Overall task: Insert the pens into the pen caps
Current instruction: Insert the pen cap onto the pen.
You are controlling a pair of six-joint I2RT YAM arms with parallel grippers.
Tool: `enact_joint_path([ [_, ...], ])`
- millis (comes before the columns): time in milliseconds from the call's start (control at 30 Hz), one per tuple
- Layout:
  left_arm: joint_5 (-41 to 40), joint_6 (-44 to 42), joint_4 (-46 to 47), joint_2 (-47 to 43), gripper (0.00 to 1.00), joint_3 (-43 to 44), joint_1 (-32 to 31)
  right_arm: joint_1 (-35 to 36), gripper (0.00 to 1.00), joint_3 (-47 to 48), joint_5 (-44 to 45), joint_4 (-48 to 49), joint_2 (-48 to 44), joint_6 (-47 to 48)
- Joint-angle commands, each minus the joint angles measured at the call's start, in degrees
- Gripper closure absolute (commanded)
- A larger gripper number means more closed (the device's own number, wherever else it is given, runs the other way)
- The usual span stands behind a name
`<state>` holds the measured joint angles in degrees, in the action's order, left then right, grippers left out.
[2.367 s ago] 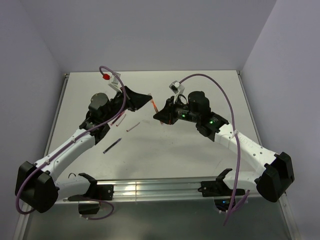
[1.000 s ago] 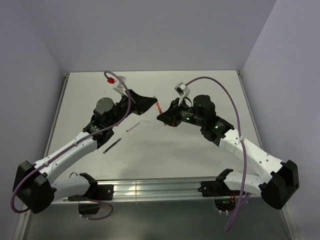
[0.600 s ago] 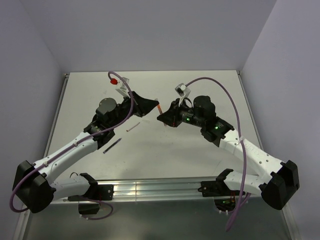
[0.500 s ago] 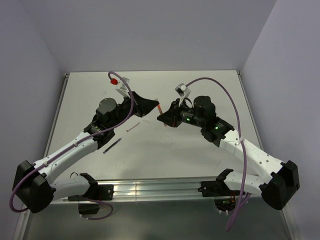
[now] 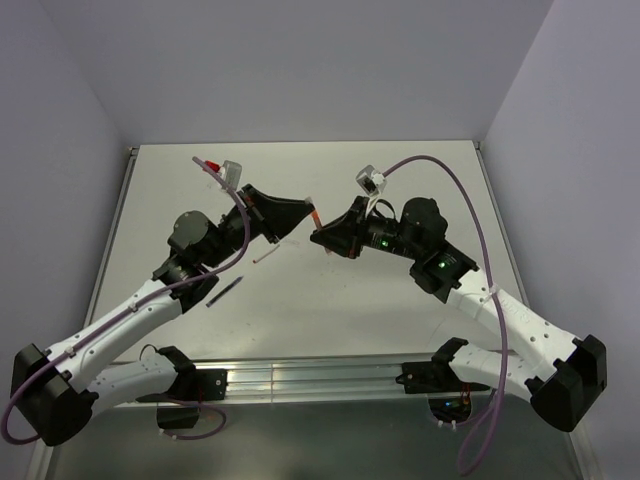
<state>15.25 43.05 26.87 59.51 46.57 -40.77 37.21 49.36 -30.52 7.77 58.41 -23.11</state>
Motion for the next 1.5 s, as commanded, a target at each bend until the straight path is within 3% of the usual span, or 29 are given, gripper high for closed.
enact_joint_path([
  [0,11.1,-2.6,-0.5,-2.6,1.0,-2.0,-2.7,-1.1,1.0,2.7,3.0,13.1,-1.8,-1.3],
  [1467,24.4,-6.4,5.0,-3.9,1.0,-5.5,-8.0,-1.3,1.0,13.7,-19.1,30.2,3.7,-11.0],
])
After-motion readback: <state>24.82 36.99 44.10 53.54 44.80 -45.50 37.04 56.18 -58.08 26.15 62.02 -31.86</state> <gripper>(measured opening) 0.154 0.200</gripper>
